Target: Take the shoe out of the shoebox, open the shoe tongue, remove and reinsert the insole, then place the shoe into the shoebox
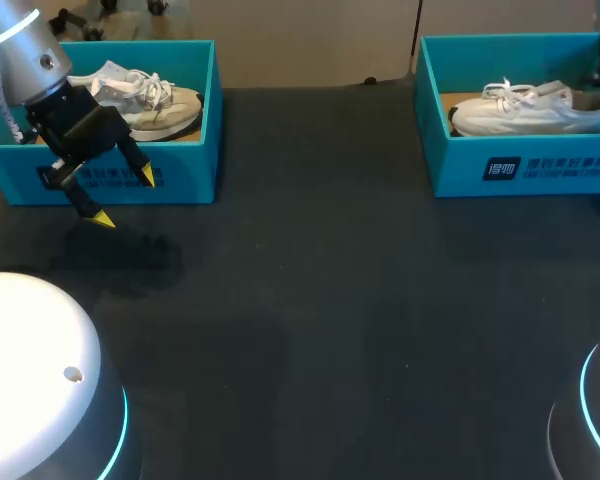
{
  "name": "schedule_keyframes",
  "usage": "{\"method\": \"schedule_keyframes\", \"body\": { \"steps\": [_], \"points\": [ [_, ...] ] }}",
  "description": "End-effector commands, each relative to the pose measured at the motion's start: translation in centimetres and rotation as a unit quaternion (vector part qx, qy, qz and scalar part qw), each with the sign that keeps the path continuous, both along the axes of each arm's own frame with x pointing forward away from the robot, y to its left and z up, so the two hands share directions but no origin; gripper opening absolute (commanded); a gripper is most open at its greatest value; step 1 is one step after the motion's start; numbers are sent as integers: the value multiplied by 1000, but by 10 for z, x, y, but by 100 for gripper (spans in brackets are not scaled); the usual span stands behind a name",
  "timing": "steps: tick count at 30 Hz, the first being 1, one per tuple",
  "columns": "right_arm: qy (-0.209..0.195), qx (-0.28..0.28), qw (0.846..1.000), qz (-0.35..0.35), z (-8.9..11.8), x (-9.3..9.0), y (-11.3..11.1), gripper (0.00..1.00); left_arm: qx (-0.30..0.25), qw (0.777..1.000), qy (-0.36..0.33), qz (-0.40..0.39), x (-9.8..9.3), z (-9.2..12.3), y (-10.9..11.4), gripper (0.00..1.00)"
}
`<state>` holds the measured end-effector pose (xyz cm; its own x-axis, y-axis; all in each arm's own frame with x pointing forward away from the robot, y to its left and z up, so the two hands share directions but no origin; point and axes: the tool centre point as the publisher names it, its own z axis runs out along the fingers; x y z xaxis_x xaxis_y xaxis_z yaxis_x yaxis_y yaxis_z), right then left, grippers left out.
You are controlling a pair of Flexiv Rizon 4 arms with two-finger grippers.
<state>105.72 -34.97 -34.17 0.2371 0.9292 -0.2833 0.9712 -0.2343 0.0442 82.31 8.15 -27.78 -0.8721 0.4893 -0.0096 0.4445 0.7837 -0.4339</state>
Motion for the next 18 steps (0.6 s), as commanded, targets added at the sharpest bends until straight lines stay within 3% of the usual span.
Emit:
{"method": "schedule_keyframes", "body": {
  "steps": [1,12,18],
  "points": [
    [-6,-4,1000,7,5,-10,3,0,2,1000,-1,0,-1,1,0,100],
    [-8,2,999,31,5,-25,6,0,2,1000,-1,0,-1,1,0,100],
    [-12,0,999,38,6,-23,5,0,2,1000,-1,0,-1,1,0,100]
  ]
}}
